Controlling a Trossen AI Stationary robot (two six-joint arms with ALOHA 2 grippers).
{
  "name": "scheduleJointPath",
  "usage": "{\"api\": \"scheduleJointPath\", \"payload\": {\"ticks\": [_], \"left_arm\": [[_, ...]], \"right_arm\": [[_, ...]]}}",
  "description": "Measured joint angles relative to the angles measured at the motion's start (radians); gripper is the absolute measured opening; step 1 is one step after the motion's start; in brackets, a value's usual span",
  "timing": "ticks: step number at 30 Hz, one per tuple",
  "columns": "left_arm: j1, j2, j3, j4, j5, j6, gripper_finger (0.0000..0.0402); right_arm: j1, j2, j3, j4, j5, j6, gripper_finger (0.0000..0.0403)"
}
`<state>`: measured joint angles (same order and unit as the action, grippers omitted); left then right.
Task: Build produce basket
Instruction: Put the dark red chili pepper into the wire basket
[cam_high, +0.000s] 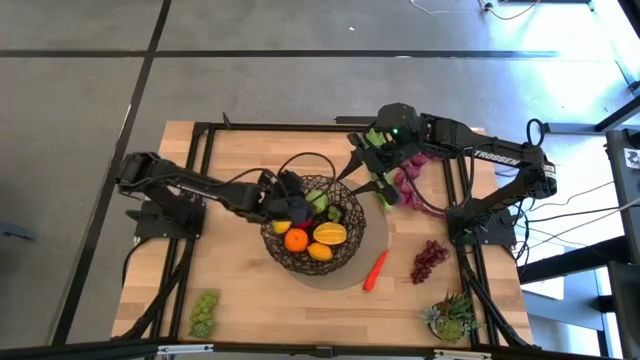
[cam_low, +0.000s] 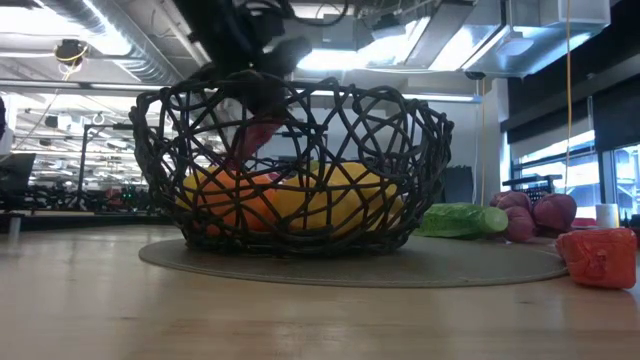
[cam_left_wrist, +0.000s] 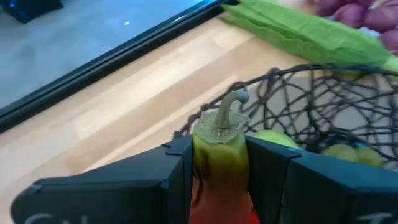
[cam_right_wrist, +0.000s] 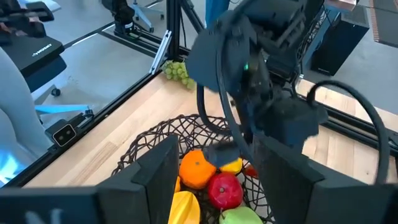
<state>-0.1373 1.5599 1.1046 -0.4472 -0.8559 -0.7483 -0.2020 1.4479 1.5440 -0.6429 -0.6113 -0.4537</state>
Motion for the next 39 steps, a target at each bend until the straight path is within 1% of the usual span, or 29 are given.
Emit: {"api": "scheduleJointPath", "payload": {"ticks": [5,9,12,16,18,20,30,35,39], "left_arm": [[0.039,0.044,0.001,0.035,0.009,0.0,0.0087],[0.063,0.057,0.001,0.055,0.039,-0.001,0.0087],[0.087,0.071,0.001,0.055,0.103,-0.006,0.0087],[0.127,0.074,0.001,0.059,0.226,-0.008,0.0087],[0.142,0.074,0.001,0.06,0.263,-0.008,0.0087],[0.155,0.074,0.001,0.06,0.278,-0.008,0.0088],[0.211,0.074,0.001,0.069,0.289,-0.009,0.01],[0.242,0.074,0.001,0.068,0.379,-0.009,0.0101],[0.255,0.074,0.001,0.068,0.403,-0.008,0.0101]], "right_arm": [[0.0,0.0,0.0,0.002,0.0,0.0,0.02],[0.0,0.0,0.0,0.002,-0.001,0.0,0.02],[0.0,0.0,0.0,0.002,-0.001,0.0,0.02],[0.0,0.0,0.0,0.002,-0.001,0.0,0.02],[0.0,0.0,0.0,0.002,-0.001,0.0,0.02],[0.0,0.0,0.0,0.002,-0.001,0.0,0.02],[0.0,0.0,0.0,0.002,-0.001,0.0,0.02],[0.0,0.0,0.0,0.001,-0.002,0.0,0.02],[0.0,0.0,0.0,0.002,-0.002,0.0,0.02]]}}
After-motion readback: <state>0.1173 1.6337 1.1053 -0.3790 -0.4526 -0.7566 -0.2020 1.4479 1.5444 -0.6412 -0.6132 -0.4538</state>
